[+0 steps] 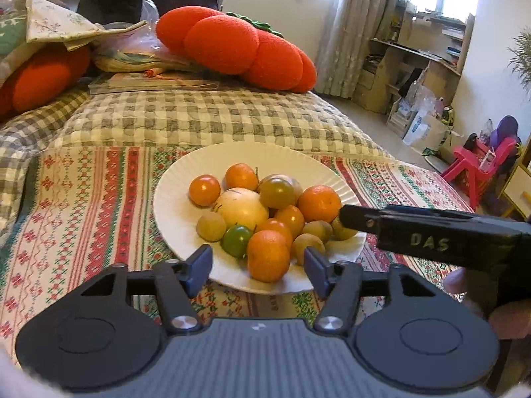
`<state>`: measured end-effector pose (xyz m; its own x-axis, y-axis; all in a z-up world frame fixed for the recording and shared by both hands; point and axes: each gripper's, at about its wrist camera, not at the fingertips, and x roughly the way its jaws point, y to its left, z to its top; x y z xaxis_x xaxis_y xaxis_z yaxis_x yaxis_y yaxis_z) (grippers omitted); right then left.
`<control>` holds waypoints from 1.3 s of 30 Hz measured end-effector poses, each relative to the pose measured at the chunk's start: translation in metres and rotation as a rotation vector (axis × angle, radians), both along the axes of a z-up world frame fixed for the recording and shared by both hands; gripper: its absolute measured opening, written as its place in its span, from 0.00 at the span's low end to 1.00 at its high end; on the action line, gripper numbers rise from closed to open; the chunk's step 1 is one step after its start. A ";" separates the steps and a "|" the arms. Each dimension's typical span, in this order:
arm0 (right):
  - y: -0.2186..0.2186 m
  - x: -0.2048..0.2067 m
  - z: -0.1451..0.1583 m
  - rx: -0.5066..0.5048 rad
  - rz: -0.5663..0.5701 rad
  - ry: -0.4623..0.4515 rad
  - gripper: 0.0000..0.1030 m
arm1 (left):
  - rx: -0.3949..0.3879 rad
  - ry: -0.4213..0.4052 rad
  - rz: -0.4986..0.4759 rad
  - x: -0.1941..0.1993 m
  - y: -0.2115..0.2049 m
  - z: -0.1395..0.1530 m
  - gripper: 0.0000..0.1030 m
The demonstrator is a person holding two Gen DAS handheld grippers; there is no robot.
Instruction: Organize fruits
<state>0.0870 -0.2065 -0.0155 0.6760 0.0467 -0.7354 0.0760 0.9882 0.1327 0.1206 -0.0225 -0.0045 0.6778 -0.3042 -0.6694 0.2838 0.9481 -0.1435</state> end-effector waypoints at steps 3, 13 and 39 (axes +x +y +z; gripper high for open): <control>-0.004 -0.004 0.004 0.002 -0.018 0.009 0.67 | 0.012 0.018 0.026 -0.005 0.002 0.003 0.64; -0.014 -0.030 0.017 0.006 -0.091 0.059 0.83 | 0.085 0.081 0.071 -0.032 0.005 0.013 0.87; 0.036 -0.079 0.045 -0.181 -0.045 0.197 1.00 | 0.234 0.153 0.217 -0.081 0.010 0.031 0.91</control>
